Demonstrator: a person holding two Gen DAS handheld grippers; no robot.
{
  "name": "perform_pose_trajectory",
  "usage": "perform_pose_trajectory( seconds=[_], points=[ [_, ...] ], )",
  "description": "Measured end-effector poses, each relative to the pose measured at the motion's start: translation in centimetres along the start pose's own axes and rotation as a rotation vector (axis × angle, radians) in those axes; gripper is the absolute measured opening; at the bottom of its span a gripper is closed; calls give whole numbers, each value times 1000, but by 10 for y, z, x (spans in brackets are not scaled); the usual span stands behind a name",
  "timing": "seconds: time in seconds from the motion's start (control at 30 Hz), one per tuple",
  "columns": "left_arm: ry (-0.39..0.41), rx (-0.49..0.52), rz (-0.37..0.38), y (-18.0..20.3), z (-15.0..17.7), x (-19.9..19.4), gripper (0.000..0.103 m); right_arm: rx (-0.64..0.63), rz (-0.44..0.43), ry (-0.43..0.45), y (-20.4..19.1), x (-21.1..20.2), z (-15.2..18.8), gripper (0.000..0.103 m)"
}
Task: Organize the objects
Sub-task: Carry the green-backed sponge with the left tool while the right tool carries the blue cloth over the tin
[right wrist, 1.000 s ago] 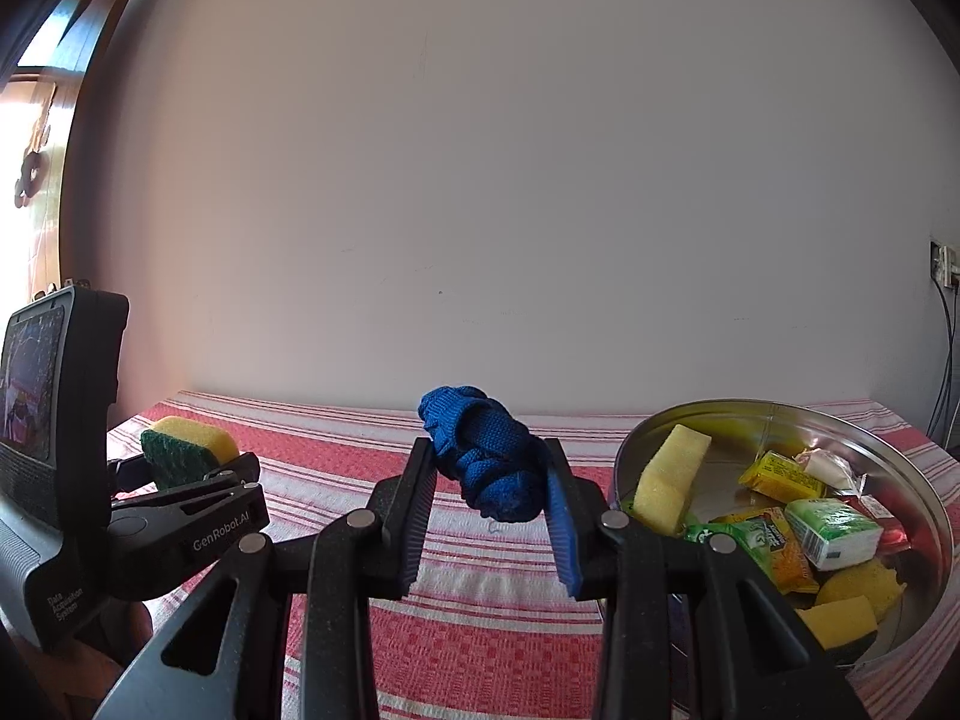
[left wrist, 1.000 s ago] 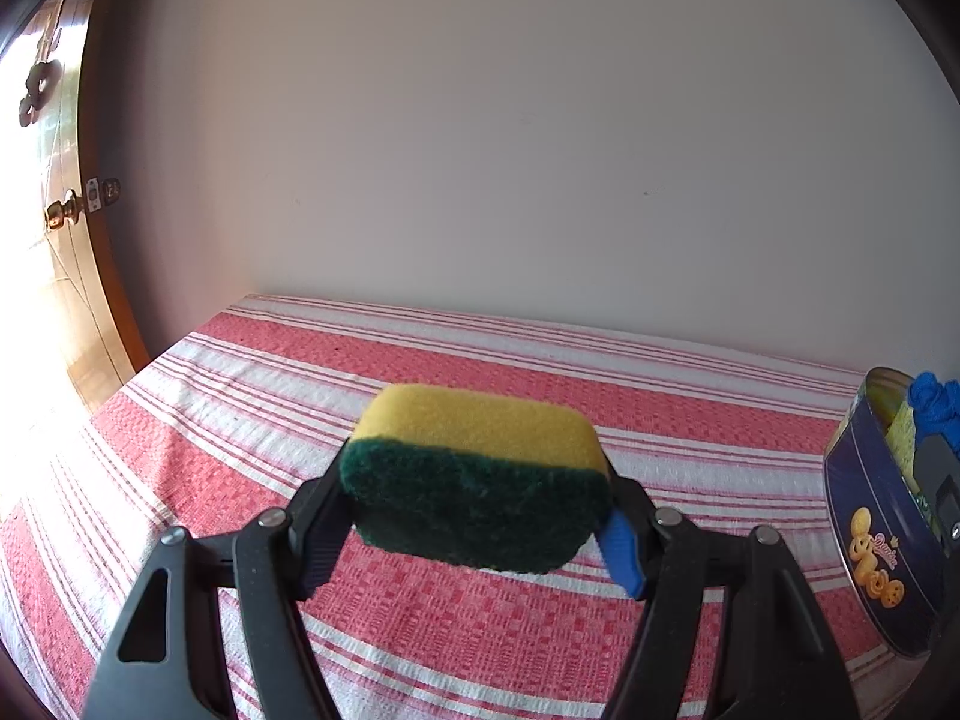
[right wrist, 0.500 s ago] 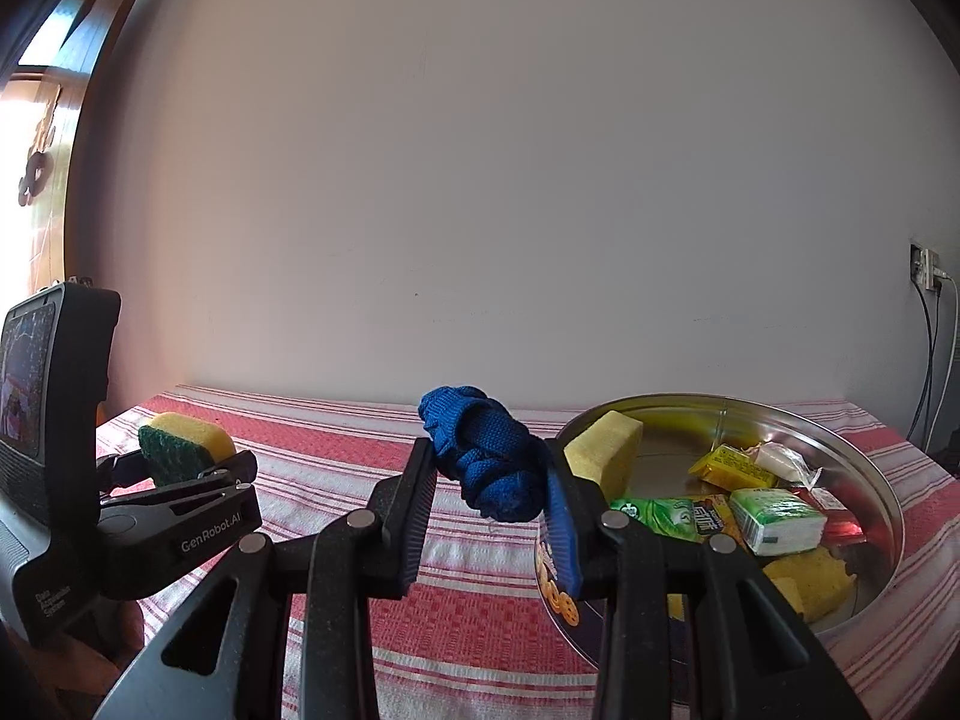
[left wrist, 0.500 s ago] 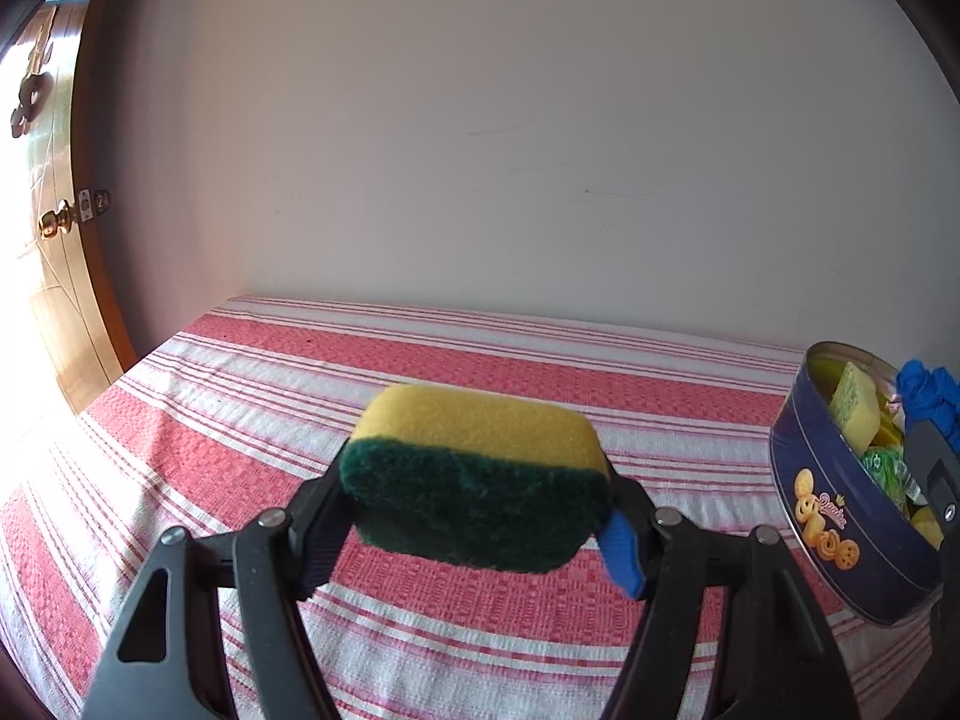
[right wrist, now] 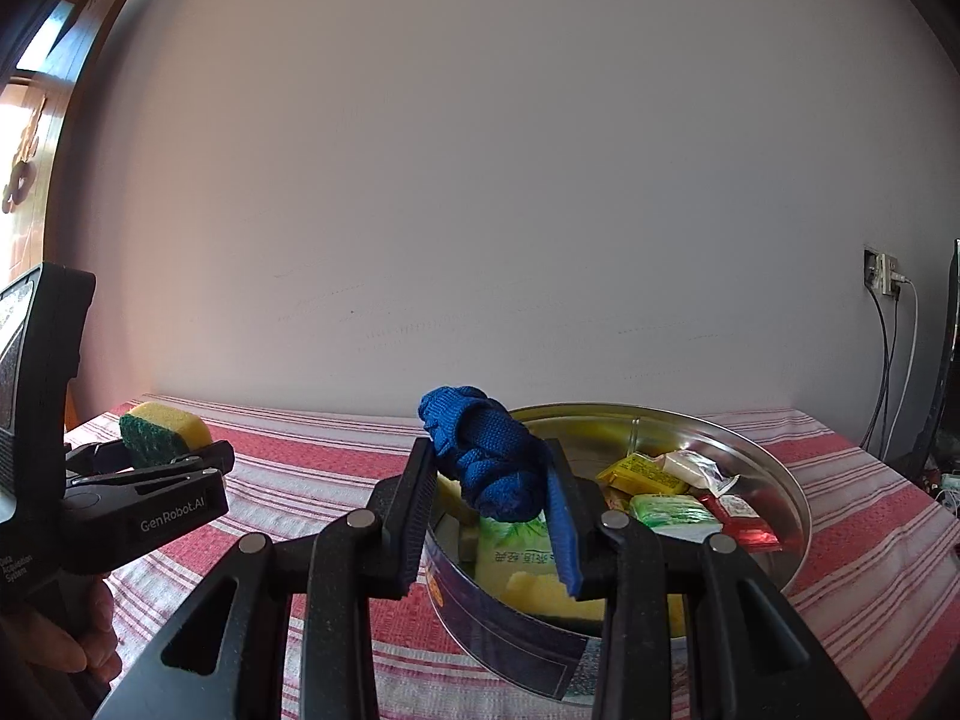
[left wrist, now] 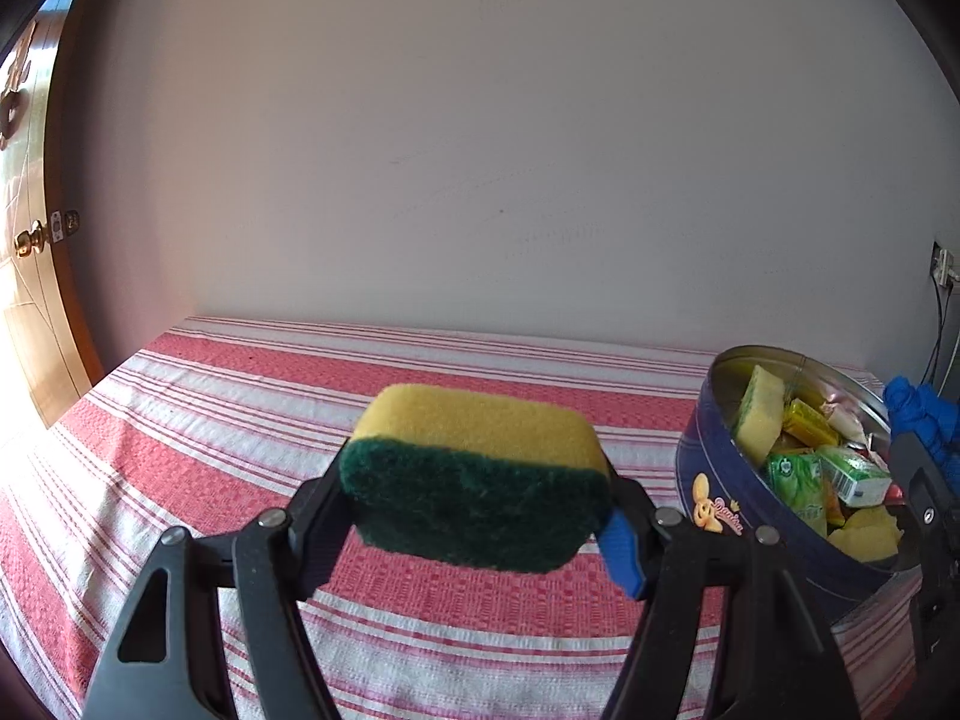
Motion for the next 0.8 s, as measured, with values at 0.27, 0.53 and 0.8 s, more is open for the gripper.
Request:
perform_pose_trajectory(
  seconds=[0.27,0.53,0.8],
  points=[
    [36,34,61,40,-11,-16,70,13,63,34,41,-4,-3,37],
    [54,66,108,82,-20,-21,70,30,146,64,87,-3,-10,37],
    [43,86,154,125,-25,-17,70,67,225,75,134,4,-24,37]
  ],
)
Point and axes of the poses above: each gripper's, at about its wrist camera, not at the fingertips, and x roughly the way its jaws point, y to its right, z to its underside, the point moved 6 cm from there along x, roughly the way its jaws point, and after that the axes turned 4 degrees about -y, right-handed, at the moved point
